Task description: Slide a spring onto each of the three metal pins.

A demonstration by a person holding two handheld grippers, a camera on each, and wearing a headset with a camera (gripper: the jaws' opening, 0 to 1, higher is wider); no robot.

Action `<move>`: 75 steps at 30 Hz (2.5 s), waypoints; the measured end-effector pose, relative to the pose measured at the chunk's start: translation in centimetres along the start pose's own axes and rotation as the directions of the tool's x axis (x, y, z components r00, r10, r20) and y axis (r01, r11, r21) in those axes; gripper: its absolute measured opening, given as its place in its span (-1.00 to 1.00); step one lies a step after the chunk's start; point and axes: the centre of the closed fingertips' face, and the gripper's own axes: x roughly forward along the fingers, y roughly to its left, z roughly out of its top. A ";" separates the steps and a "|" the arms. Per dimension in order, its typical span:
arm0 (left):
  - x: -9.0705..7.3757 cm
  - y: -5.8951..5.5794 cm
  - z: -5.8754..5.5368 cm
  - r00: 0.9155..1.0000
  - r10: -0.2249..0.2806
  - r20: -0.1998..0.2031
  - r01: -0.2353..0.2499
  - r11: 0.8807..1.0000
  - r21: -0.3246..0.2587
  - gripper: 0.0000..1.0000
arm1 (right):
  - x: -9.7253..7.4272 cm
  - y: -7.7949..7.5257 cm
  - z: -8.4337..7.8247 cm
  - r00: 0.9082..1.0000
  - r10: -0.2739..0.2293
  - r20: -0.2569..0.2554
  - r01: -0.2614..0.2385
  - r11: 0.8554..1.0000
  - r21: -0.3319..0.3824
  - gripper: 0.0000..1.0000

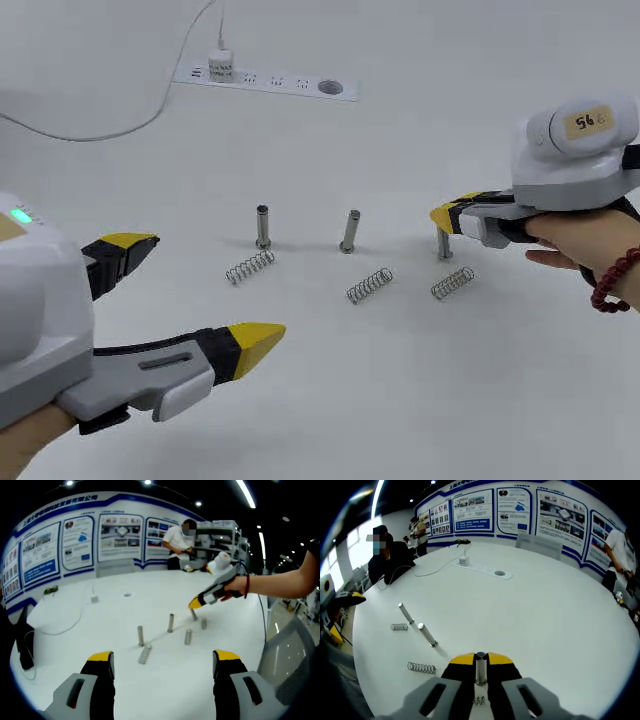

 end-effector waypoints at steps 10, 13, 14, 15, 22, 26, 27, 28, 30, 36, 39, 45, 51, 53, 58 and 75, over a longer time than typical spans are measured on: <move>-0.3 -0.3 0.2 1.000 -0.003 0.006 0.003 1.000 0.009 0.64 | -0.7 0.1 -0.5 1.000 -0.002 -0.004 0.002 1.000 0.004 -0.83; -0.4 -0.3 0.3 1.000 -0.004 0.008 0.004 1.000 0.011 0.64 | -0.8 0.1 -0.7 1.000 -0.004 -0.013 0.004 1.000 0.003 -0.83; -0.4 -0.3 0.4 1.000 -0.004 0.010 0.004 1.000 0.013 0.64 | -0.9 0.2 -0.8 1.000 -0.004 -0.015 0.004 1.000 -0.002 -0.83; -0.4 -0.3 0.4 1.000 -0.003 0.010 0.003 1.000 0.014 0.64 | -0.9 0.2 -0.9 1.000 -0.005 -0.016 0.004 1.000 -0.002 -0.83; -0.6 -0.4 0.7 1.000 0.001 0.017 -0.001 1.000 0.018 0.64 | -1.3 0.0 -1.3 0.999 -0.005 -0.032 0.006 1.000 0.022 -0.83; -0.8 -0.5 0.6 1.000 0.000 0.016 -0.001 1.000 0.021 0.64 | -1.4 0.1 -1.3 0.999 -0.006 -0.034 0.007 1.000 0.027 -0.83; -0.8 -0.5 0.6 1.000 0.001 0.016 -0.001 1.000 0.022 0.64 | -1.3 0.1 -1.3 0.999 -0.006 -0.034 0.007 1.000 0.027 -0.83; -0.9 -0.5 0.6 1.000 0.002 0.016 -0.002 1.000 0.022 0.64 | -1.4 0.2 -1.3 0.999 -0.005 -0.035 0.006 1.000 0.027 -0.83; -1.0 -0.5 0.7 1.000 0.004 0.018 -0.005 1.000 0.022 0.64 | -1.4 0.2 -1.3 0.999 -0.006 -0.036 0.007 1.000 0.027 -0.82; -1.3 -0.3 0.6 1.000 0.011 0.016 -0.012 1.000 0.020 0.62 | -1.5 0.3 -1.3 0.999 -0.010 -0.043 0.011 0.999 0.041 -0.82; -1.4 -0.3 0.5 1.000 0.011 0.014 -0.011 1.000 0.020 0.62 | -1.5 0.3 -1.3 0.999 -0.014 -0.045 0.016 0.999 0.047 -0.81; -1.4 -0.3 0.6 1.000 0.010 0.015 -0.010 1.000 0.021 0.61 | -1.6 0.5 -1.7 0.998 -0.014 -0.056 0.016 0.999 0.039 -0.75; -1.3 -0.1 0.6 1.000 0.011 0.014 -0.012 1.000 0.023 0.59 | -2.2 1.0 -1.5 1.000 0.003 -0.025 -0.002 0.998 0.057 -0.57; -1.3 -0.1 0.5 1.000 0.005 0.014 -0.006 1.000 0.021 0.57 | -2.4 1.1 -1.4 1.000 0.006 -0.017 -0.005 0.998 0.065 -0.53; -1.3 0.1 0.1 1.000 0.003 -0.002 -0.003 0.999 0.042 0.54 | -3.2 1.4 -0.4 0.999 0.024 0.044 -0.027 0.996 0.083 -0.43; 0.8 1.6 -1.1 0.999 0.003 -0.048 0.001 0.996 0.091 0.35 | -6.0 3.6 1.5 0.979 0.100 0.177 -0.113 0.992 0.064 -0.06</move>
